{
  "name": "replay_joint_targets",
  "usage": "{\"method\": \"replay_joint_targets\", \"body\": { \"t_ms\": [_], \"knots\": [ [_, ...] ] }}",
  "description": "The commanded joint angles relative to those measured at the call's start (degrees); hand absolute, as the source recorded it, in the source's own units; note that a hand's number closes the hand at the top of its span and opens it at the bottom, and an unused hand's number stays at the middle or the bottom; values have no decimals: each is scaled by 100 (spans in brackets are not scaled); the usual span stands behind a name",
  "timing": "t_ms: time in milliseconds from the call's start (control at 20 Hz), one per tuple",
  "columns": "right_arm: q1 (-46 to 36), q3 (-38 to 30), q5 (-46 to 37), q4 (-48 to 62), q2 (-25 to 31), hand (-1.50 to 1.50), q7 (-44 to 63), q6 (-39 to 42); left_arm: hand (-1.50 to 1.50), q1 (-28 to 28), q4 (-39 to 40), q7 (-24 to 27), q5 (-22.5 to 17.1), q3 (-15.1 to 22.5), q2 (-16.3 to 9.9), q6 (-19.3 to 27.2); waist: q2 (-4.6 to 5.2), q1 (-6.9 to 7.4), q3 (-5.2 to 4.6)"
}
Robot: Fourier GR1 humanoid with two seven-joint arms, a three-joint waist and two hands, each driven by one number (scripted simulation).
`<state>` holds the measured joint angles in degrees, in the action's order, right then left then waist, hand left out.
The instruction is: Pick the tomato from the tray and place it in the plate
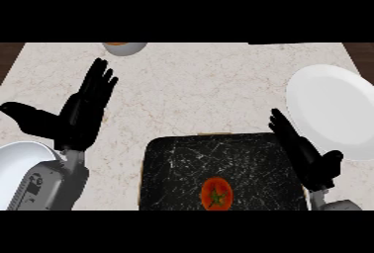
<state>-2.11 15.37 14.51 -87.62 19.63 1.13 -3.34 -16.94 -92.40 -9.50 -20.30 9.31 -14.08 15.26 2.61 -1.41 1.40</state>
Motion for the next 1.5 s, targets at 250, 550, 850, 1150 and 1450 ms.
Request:
{"method": "replay_joint_targets", "body": {
  "t_ms": [250, 550, 850, 1150, 1450],
  "knots": [
    [-435, 318, -302, -1330, -138, 150, -1297, 474, 0, 709, 926, 65, 755, -118, -912, -142, -289, 126, -139],
    [627, -70, -1467, -648, -600, -150, -3330, -1165, 0, 729, 974, -88, 593, -123, -869, -310, -254, 60, -123],
    [1455, 605, -2927, -477, 98, -150, -4016, -1242, 0, 885, 1105, 233, 638, -314, -925, -489, -272, 112, -142],
    [1710, 642, -3631, -1457, 510, -150, -2827, -1244, 0, 750, 1511, 473, 708, -429, -750, -731, -266, 102, -146],
    [1873, 1118, -4629, -2210, 401, -150, -1619, -1066, 0, 560, 1347, 127, 794, -579, -734, -798, -266, 118, -144]
  ]
}}
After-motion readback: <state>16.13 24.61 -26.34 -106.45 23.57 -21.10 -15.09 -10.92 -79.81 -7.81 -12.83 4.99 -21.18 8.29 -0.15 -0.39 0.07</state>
